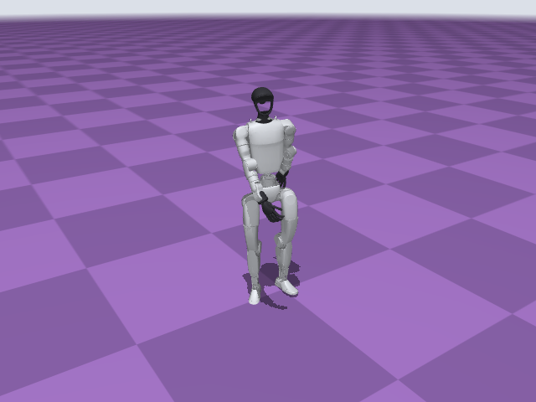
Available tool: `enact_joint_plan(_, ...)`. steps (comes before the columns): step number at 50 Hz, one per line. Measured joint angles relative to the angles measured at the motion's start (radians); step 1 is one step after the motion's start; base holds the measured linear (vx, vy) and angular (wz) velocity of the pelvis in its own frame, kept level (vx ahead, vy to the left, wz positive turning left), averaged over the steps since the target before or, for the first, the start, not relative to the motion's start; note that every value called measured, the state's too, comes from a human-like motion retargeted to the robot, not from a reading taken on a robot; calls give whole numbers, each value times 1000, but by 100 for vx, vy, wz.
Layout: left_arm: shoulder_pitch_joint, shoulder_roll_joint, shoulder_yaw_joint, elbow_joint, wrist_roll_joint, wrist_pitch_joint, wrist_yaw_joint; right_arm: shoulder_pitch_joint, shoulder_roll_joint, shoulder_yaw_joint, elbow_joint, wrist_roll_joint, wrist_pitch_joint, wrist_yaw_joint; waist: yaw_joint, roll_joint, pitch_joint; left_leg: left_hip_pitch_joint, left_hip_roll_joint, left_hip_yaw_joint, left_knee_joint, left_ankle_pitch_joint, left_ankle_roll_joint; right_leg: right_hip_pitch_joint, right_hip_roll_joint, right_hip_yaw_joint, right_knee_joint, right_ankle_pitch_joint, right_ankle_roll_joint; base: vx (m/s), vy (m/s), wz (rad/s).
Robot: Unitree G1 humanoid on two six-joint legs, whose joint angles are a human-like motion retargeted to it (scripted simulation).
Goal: Upper body actions
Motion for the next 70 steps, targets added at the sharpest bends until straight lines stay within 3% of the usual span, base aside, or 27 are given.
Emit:
enact_joint_plan(7, 101, 10, 38, 0, -13, 9, 82, -29, 28, 68, -143, -53, -84, 9, -18, -4, 10, -1, 3, -2, 4, 0, -3, 2, 0, -2, 1, -3, 2, 0, -7, 5)
enact_joint_plan(13, -104, -38, -72, 0, -81, -37, 116, 119, -30, 95, -46, -183, -75, -60, -8, -11, 1, -7, -6, 0, 2, 2, 3, 0, -6, -7, -4, 2, 1, 8, -3, -5)
enact_joint_plan(17, -352, -56, -254, 0, -105, -49, 117, 248, -99, 29, 180, -247, 16, -106, 7, -24, 9, -5, -16, -12, 5, 6, 10, 19, -12, -25, -11, 1, 2, 9, -2, 16)
enact_joint_plan(20, -589, -74, -364, 0, -45, -52, 37, 350, -169, -54, 344, -279, 187, -125, 18, -39, 25, -4, -24, -27, 8, 10, 16, 39, -18, -47, -18, 0, 5, 2, -5, 28)
enact_joint_plan(22, -713, -100, -412, -65, -4, -73, -50, 461, -211, -101, 344, -297, 316, -100, 24, -47, 33, -9, -27, -36, 9, 12, 18, 47, -22, -63, -23, 1, 8, 1, -7, 19)
enact_joint_plan(24, -812, -127, -445, -160, 13, -107, -123, 564, -248, -141, 344, -314, 390, -77, 61, -49, 32, -14, -18, -6, 9, 9, 15, 19, -36, -34, 2, 1, 19, 0, -8, -100)
enact_joint_plan(25, -858, -139, -454, -208, 16, -127, -151, 612, -265, -157, 344, -317, 411, -69, 114, -48, 28, -12, -2, 47, 8, 3, 9, -24, -52, 25, 44, 0, 34, 2, -8, 8)
enact_joint_plan(27, -935, -166, -479, -299, 13, -162, -174, 704, -293, -206, 344, -295, 416, -95, -47, -43, 33, -36, -36, -122, 16, 24, 24, 20, -33, -151, -17, 18, -9, 1, -5, 234)
enact_joint_plan(28, -968, -168, -476, -343, 15, -173, -174, 740, -307, -221, 344, -284, 411, -116, -64, -40, 33, -39, -36, -132, 17, 26, 24, 25, -37, -158, -20, 20, -4, -3, -2, 121)
enact_joint_plan(37, -1072, -132, -478, -482, 58, -239, -153, 828, -362, -326, 344, -26, 432, -223, -67, -19, 48, -40, -30, -121, 20, 24, 21, 20, -35, -141, -18, 23, -6, -5, 2, -8)
enact_joint_plan(45, -824, -115, -431, -221, 129, -209, -151, 539, -271, -178, 344, 0, 298, -180, -37, -11, 26, -36, -27, -109, 14, 29, 19, 17, -35, -146, -12, 18, -4, 1, 7, 4)
enact_joint_plan(48, -697, -75, -364, -38, 181, -133, -90, 367, -222, -82, 344, -67, 230, -132, -29, -8, 18, -26, -26, -99, 10, 28, 18, 13, -33, -131, -8, 19, -6, 1, 2, -2)
enact_joint_plan(51, -493, -43, -300, 0, 167, -7, -7, 192, -148, -31, 314, -124, 147, -96, -36, -3, 20, -15, -23, -85, 7, 26, 16, 9, -30, -113, -2, 19, -7, 1, 0, -19)
enact_joint_plan(53, -344, -28, -267, 0, 139, 29, 18, 118, -92, -10, 228, -140, 101, -70, -48, 1, 23, -9, -21, -78, 6, 24, 13, 3, -27, -98, 3, 19, -7, 1, -1, -9)
enact_joint_plan(58, -62, -3, -151, 0, 215, 2, -27, 20, 5, 47, -11, -73, 1, -16, -48, 9, 23, -6, -11, -59, 8, 17, 7, -17, -23, -64, 13, 22, -6, 2, 0, -19)
enact_joint_plan(62, 47, 10, -74, 0, 228, 27, 8, -10, 23, 70, -111, -71, -53, -13, -39, -2, 30, -9, -10, -61, 18, 14, 6, -18, -28, -61, 16, 23, -1, 2, 0, 4)
enact_joint_plan(70, -77, 18, -37, 0, 114, 11, -18, 109, -52, 95, -26, -208, -25, -71, -25, -42, 36, -19, -34, -93, 31, 17, 22, 1, -55, -85, 11, 28, 14, 13, -1, 20)
